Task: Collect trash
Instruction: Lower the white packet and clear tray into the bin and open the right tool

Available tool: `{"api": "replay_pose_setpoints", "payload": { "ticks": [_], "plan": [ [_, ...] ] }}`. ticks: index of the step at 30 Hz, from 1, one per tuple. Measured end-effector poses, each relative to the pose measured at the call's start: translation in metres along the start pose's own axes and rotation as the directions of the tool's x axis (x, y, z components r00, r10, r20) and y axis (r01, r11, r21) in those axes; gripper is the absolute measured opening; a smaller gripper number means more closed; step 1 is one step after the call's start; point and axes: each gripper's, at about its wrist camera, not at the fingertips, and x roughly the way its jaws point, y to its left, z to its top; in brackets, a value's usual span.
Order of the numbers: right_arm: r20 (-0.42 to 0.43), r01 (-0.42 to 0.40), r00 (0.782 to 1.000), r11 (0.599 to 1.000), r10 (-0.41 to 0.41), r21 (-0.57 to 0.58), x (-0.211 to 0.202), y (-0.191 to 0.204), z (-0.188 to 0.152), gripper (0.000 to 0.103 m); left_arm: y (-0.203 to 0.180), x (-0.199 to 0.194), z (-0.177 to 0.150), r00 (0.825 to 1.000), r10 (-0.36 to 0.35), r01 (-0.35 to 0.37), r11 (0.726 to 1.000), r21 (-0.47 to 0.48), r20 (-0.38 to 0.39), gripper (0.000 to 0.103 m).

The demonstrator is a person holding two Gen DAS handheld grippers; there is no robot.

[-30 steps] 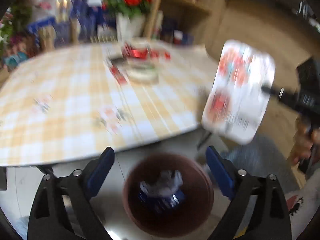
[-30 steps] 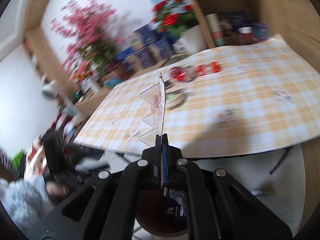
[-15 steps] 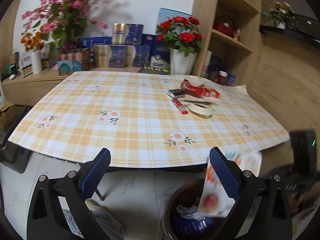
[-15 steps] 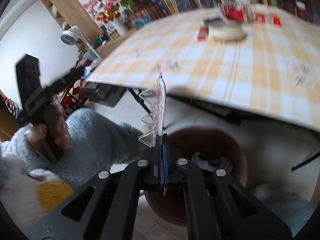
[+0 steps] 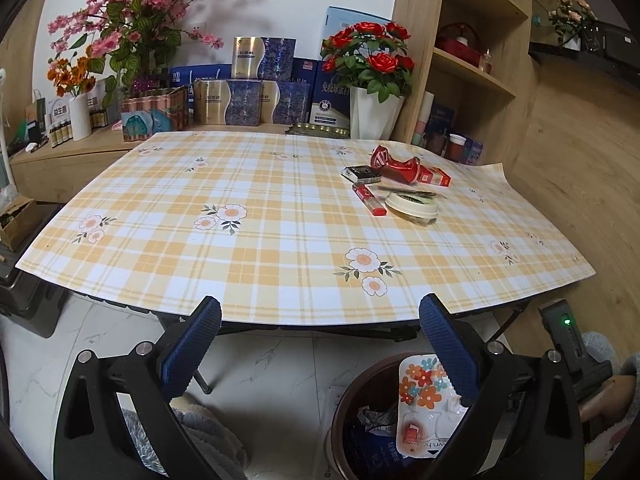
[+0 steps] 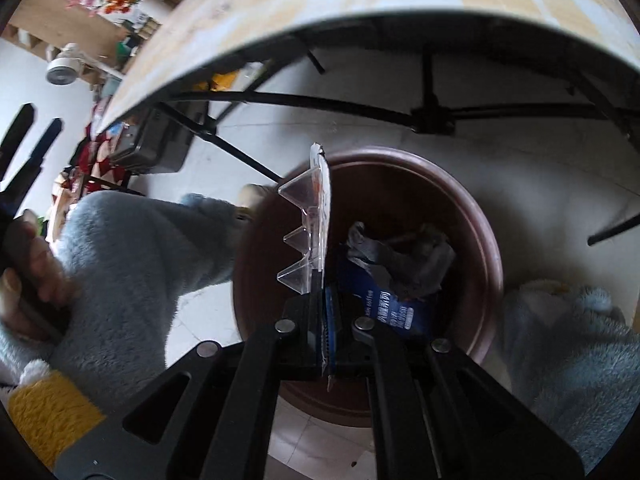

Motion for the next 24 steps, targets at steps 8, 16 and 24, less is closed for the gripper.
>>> {"api": "replay_pose_setpoints", "payload": {
  "ticks": [8, 16, 24],
  "plan": [
    [-0.024, 0.032, 0.999, 0.999, -0.033, -0.017, 0.005, 0.004, -0.003, 0.006, 0.004, 0.001, 0.0, 1.0, 0.003, -0.003, 1.0, -0.024, -0.006, 0.097],
    [0.038, 0.05, 0.998, 0.999, -0.049, -0.019, -0.006, 0.005, -0.004, 0.092, 0.004, 0.001, 0.0, 1.0, 0.007, -0.007, 1.0, -0.025, -0.01, 0.097],
    [0.089, 0.101, 0.991, 0.994, -0.103, 0.03, -0.017, -0.002, -0.002, 0.097, 0.004, 0.003, 0.0, 1.0, 0.009, -0.01, 1.0, -0.025, -0.021, 0.097]
  ]
}}
